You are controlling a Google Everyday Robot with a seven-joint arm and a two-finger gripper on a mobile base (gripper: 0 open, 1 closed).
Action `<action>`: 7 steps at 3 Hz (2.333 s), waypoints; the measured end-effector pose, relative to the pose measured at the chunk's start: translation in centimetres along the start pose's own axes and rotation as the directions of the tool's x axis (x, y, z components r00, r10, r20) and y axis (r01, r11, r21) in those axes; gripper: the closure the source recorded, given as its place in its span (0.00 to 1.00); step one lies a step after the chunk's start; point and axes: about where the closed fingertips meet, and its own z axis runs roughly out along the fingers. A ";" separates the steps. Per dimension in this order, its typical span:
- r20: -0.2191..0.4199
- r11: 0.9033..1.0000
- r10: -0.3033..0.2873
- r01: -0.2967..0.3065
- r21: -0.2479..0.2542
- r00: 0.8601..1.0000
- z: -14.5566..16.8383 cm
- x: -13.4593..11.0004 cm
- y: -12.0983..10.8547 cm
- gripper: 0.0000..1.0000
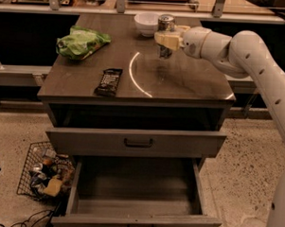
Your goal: Place redbull can into middle drawer
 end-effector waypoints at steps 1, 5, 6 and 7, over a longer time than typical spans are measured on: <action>0.018 1.000 -0.012 0.012 0.017 1.000 -0.8 -4.3 0.9 1.00; 0.031 0.993 -0.010 0.013 -0.118 0.999 -8.7 -2.8 16.1 1.00; 0.027 0.974 -0.014 0.020 -0.224 1.000 -11.5 -1.1 22.2 1.00; 0.036 0.948 -0.027 0.037 -0.317 0.999 -13.1 -0.3 25.5 1.00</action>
Offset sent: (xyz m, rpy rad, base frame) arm -0.0827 0.0068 0.0997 0.0154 -0.0800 0.0001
